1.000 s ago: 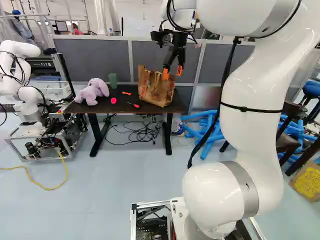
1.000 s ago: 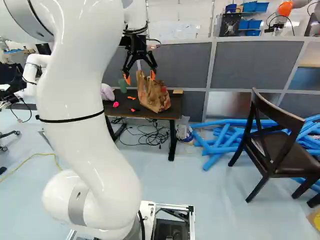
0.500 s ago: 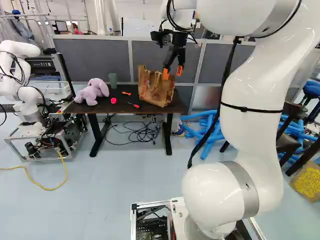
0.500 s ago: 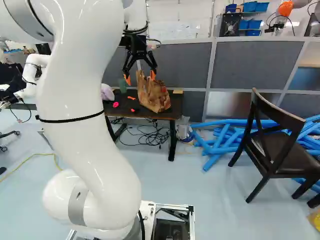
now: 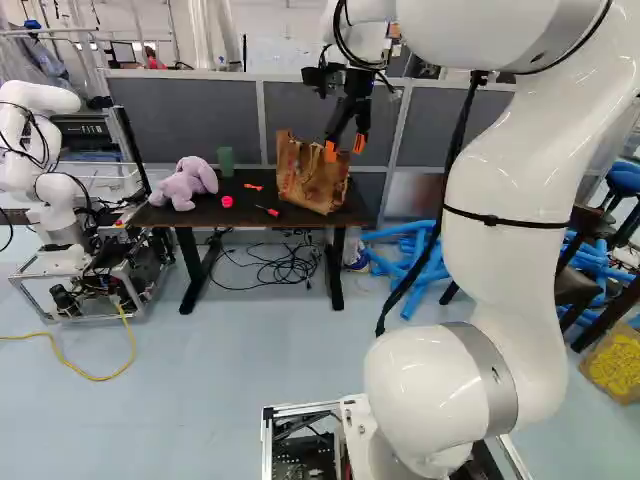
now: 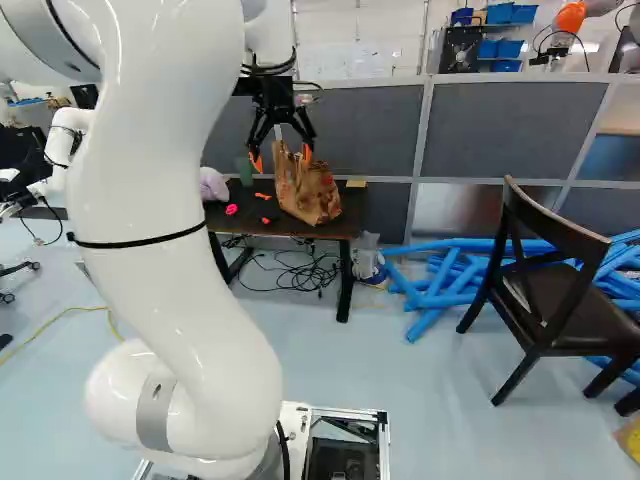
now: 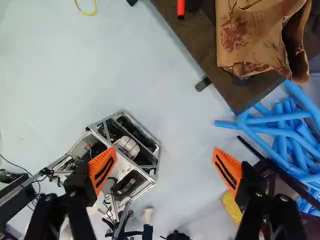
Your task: Pick up the bag on the ground and place it on the table
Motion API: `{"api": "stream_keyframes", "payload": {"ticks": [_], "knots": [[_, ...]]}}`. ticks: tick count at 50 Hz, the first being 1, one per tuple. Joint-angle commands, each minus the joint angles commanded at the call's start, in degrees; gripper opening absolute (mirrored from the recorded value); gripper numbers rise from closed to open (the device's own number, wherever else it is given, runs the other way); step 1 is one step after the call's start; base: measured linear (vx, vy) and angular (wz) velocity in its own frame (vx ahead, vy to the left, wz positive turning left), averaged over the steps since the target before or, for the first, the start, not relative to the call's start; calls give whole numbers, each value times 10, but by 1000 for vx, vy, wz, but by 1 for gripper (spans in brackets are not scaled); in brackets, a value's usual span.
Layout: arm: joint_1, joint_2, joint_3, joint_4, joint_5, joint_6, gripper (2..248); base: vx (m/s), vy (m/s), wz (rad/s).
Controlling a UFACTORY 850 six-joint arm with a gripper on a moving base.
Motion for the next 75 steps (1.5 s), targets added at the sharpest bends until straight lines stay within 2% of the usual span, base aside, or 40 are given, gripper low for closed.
{"api": "stream_keyframes", "payload": {"ticks": [17,34,55,75], "knots": [[0,13,36,-2,53,19,247,0,0,0],[0,31,84,-4,124,45,247,0,0,0],[0,60,162,-9,238,87,247,0,0,0],[0,95,254,-13,372,135,247,0,0,0]]}}
